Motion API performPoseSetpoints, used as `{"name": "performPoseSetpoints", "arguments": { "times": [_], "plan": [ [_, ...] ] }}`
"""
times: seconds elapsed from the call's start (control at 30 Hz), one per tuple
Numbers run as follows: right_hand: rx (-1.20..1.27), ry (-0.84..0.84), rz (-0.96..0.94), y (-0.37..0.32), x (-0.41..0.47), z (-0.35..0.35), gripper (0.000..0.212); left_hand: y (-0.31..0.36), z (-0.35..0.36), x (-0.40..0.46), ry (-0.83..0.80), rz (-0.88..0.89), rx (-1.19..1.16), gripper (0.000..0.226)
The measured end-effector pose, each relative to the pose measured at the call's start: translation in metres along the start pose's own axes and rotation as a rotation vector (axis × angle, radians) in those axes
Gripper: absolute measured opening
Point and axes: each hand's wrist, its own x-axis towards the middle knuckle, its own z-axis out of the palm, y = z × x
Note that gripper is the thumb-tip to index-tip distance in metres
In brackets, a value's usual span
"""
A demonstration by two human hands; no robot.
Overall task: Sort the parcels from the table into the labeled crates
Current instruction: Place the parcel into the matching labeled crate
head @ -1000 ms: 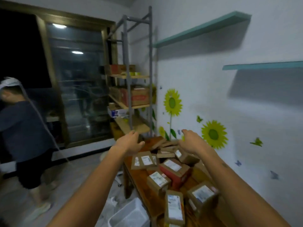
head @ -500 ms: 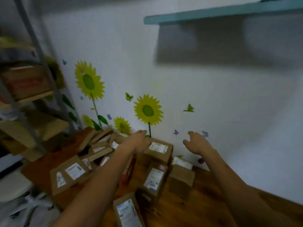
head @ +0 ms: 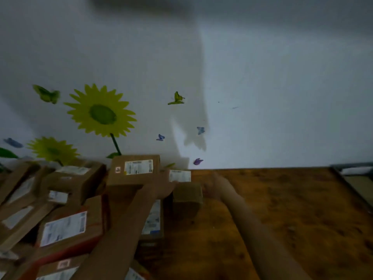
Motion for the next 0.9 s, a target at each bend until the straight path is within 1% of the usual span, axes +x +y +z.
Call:
{"name": "performPoseSetpoints", "arguments": {
  "times": [0.03, 0.07, 0.1, 0.2, 0.27, 0.33, 0.43, 0.5, 0.57, 0.67, 0.73, 0.8, 0.87, 0.9],
  "plan": [
    [-0.007, 0.012, -0.005, 0.001, 0.0, 0.009, 0.02, -0.004, 0.008, 0.006, -0.032, 0.019, -0.022, 0.063],
    [0.0, 0.026, 0.003, 0.001, 0.002, 0.022, 0.023, -0.011, 0.019, 0.015, -0.076, 0.016, -0.052, 0.068],
    [0.049, 0.036, 0.006, 0.0, 0.001, 0.033, 0.028, -0.015, 0.027, 0.02, -0.103, 0.005, -0.088, 0.072],
    [0.23, 0.019, 0.101, 0.001, 0.013, 0.063, 0.046, -0.024, 0.051, 0.034, -0.184, -0.084, -0.147, 0.08],
    [0.307, -0.003, 0.148, 0.0, 0.021, 0.075, 0.054, -0.023, 0.065, 0.037, -0.214, -0.146, -0.215, 0.082],
    [0.322, 0.008, 0.172, -0.001, 0.027, 0.086, 0.061, -0.026, 0.078, 0.044, -0.244, -0.206, -0.328, 0.079],
    [0.348, 0.022, 0.152, -0.002, 0.032, 0.099, 0.06, -0.032, 0.09, 0.05, -0.252, -0.252, -0.464, 0.075],
    [0.394, 0.055, 0.131, -0.003, 0.024, 0.097, 0.059, -0.032, 0.091, 0.046, -0.214, -0.253, -0.547, 0.071],
    [0.505, 0.107, 0.129, -0.004, 0.007, 0.087, 0.055, -0.025, 0.089, 0.033, -0.173, -0.238, -0.645, 0.067],
    [0.703, 0.242, 0.097, -0.003, -0.03, 0.07, 0.046, -0.006, 0.076, 0.0, -0.05, -0.166, -0.804, 0.05],
    [0.799, 0.31, 0.088, -0.004, -0.057, 0.062, 0.048, 0.006, 0.064, -0.021, 0.066, -0.13, -0.875, 0.034],
    [0.878, 0.365, 0.081, -0.005, -0.085, 0.06, 0.051, 0.015, 0.055, -0.044, 0.188, -0.108, -0.895, 0.022],
    [0.953, 0.404, 0.081, -0.008, -0.112, 0.06, 0.05, 0.023, 0.048, -0.072, 0.253, -0.092, -0.911, 0.015],
    [0.991, 0.424, 0.076, -0.007, -0.125, 0.061, 0.05, 0.026, 0.046, -0.087, 0.251, -0.079, -0.954, 0.017]
  ]
}}
